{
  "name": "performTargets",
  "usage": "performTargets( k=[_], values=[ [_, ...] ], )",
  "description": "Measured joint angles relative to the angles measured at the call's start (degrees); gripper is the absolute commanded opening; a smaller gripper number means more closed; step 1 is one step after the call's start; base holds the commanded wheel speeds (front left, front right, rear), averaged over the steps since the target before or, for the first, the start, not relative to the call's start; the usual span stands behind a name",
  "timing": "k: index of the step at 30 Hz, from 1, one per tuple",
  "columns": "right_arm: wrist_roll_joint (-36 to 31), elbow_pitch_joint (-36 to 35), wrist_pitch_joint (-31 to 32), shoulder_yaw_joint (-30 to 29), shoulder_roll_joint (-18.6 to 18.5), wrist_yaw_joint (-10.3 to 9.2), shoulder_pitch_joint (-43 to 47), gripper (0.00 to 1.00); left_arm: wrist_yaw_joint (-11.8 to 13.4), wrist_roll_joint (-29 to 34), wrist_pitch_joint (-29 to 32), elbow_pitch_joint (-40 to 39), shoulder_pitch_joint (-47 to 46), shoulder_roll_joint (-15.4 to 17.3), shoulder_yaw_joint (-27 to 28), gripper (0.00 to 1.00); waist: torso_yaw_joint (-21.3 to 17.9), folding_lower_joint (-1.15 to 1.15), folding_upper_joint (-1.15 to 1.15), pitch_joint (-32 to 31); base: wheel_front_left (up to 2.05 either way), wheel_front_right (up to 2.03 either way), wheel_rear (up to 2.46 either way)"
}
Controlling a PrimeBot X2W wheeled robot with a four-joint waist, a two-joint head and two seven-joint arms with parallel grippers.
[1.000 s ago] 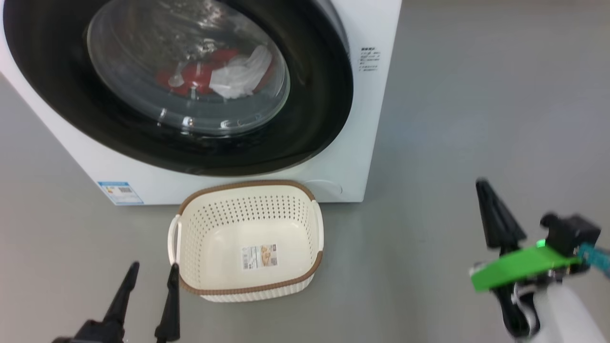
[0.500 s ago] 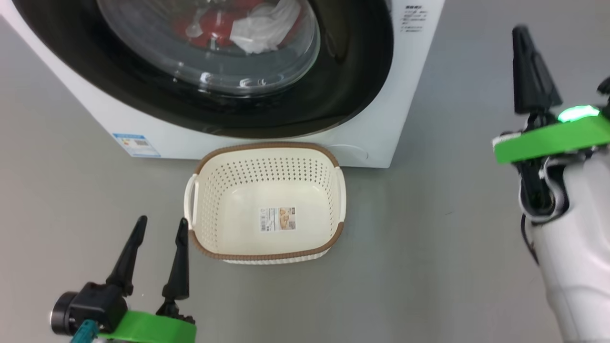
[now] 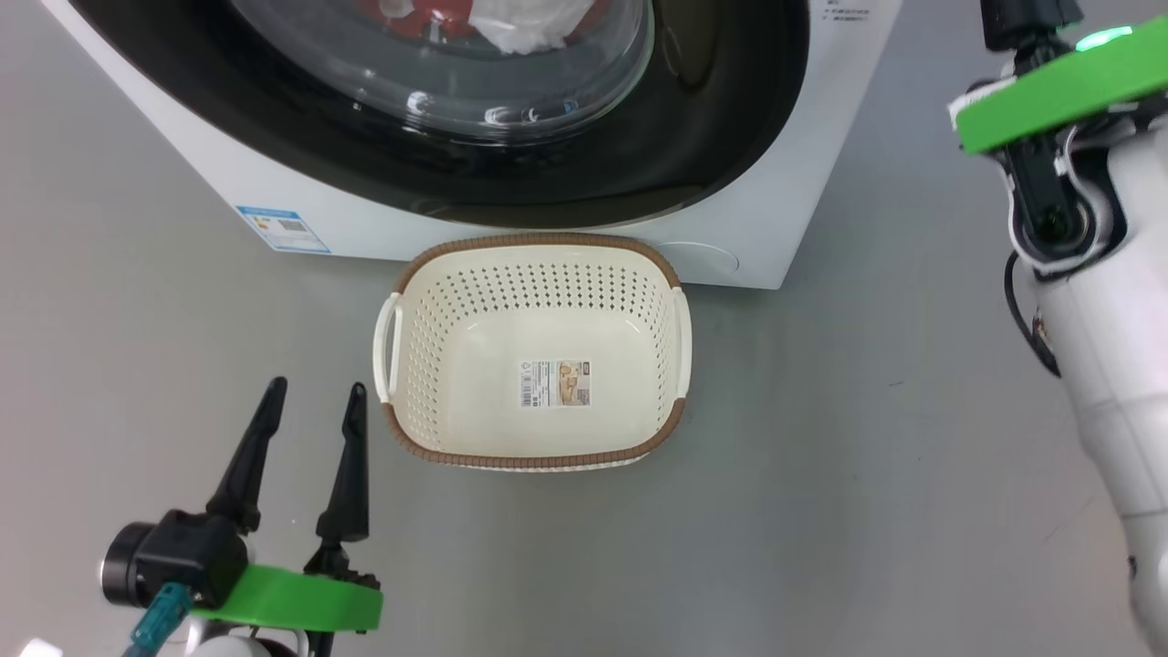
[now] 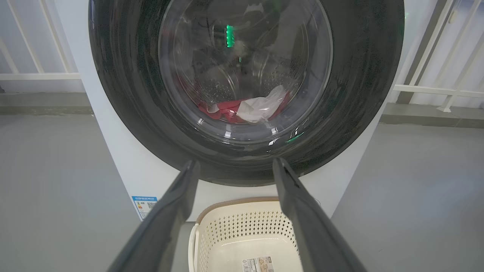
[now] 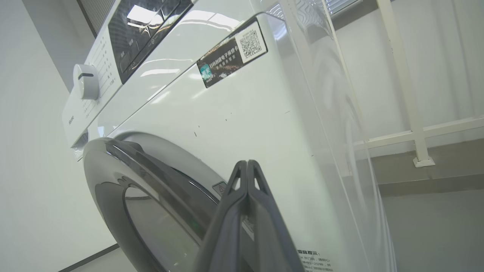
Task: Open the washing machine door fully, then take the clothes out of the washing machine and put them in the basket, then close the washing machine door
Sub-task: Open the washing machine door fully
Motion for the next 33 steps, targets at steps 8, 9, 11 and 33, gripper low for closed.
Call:
performTargets(
  k=[8, 9, 11, 33],
  values=[
    [16.9, 3.23, 11.84, 6.22, -3.1, -0.01, -6.63, 0.0, 0.0, -0.43, -0.01, 0.16, -0.91, -0.04, -0.15, 1.0, 0.95, 0.0, 0.0, 1.38, 0.0, 0.0, 0.0],
    [19.4, 3.74, 14.36, 6.84, -3.52, -0.01, -7.1, 0.0, 0.0, -0.44, -0.01, 0.19, -0.95, -0.05, -0.21, 1.0, 1.09, 0.0, 0.0, 1.53, 0.0, 0.0, 0.0],
    [23.81, 4.24, 18.49, 7.23, -4.09, -0.01, -7.77, 0.0, 0.0, -0.51, -0.01, 0.22, -1.23, -0.05, -0.25, 1.0, 1.33, 0.0, 0.0, 1.91, 0.0, 0.0, 0.0],
    [45.29, 20.12, 46.99, 6.65, -5.05, -0.01, -17.98, 0.0, 0.0, -3.53, -0.01, 0.47, -4.14, -0.15, -2.34, 1.0, 4.56, 0.0, 0.0, 5.62, 0.0, 0.0, 0.0]
  ],
)
